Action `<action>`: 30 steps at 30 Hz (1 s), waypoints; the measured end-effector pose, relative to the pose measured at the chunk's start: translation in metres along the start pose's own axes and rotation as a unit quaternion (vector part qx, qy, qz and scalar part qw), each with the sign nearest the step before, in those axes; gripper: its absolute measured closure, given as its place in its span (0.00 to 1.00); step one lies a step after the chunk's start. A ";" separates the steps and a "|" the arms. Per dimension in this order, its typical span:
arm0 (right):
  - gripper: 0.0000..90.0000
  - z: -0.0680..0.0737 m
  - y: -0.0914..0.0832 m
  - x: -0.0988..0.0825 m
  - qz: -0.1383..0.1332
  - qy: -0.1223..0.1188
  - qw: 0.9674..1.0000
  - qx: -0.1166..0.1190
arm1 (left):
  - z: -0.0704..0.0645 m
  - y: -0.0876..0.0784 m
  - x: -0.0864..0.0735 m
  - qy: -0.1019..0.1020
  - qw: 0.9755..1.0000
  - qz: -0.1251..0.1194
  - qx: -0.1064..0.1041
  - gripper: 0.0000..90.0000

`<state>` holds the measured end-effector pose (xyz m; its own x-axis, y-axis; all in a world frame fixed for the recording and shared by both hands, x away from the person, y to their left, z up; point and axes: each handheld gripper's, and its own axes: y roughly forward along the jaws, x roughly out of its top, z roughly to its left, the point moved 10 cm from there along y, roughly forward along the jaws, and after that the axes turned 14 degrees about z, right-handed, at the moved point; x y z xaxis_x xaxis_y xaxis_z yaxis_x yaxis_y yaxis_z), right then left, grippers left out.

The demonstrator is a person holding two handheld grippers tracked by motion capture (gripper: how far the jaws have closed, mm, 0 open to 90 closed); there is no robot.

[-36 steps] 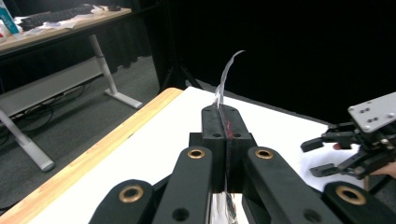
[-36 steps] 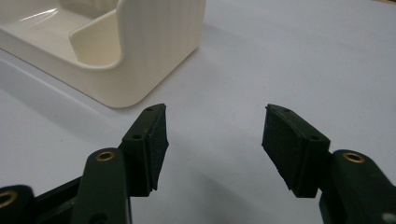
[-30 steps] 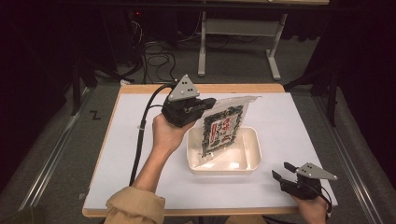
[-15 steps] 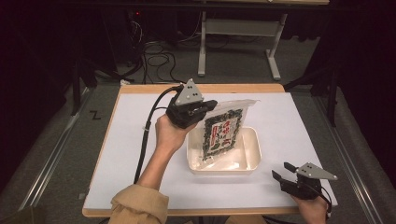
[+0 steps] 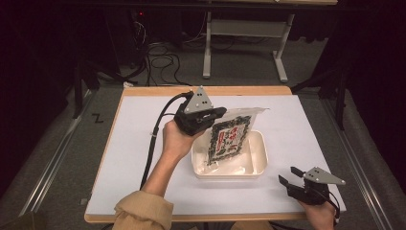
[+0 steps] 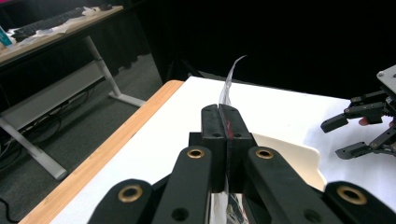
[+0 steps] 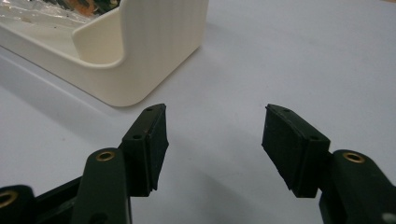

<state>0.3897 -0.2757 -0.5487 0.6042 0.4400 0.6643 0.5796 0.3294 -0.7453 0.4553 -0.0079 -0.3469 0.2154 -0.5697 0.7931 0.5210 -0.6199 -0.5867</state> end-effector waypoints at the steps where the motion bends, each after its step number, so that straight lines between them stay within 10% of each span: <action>1: 0.45 0.000 0.000 0.000 0.001 0.002 1.000 0.000 | 0.000 0.000 0.000 0.000 1.000 0.000 0.001 1.00; 30: 0.45 0.001 0.001 -0.001 0.003 0.000 1.000 0.003 | 0.019 -0.008 -0.041 -0.047 0.999 0.013 0.002 0.99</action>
<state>0.3895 -0.2749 -0.5499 0.6075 0.4426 0.6596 0.5721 0.3323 -0.7498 0.4574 0.0308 -0.3716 0.3049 -0.5331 0.7892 0.5176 -0.6029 -0.6071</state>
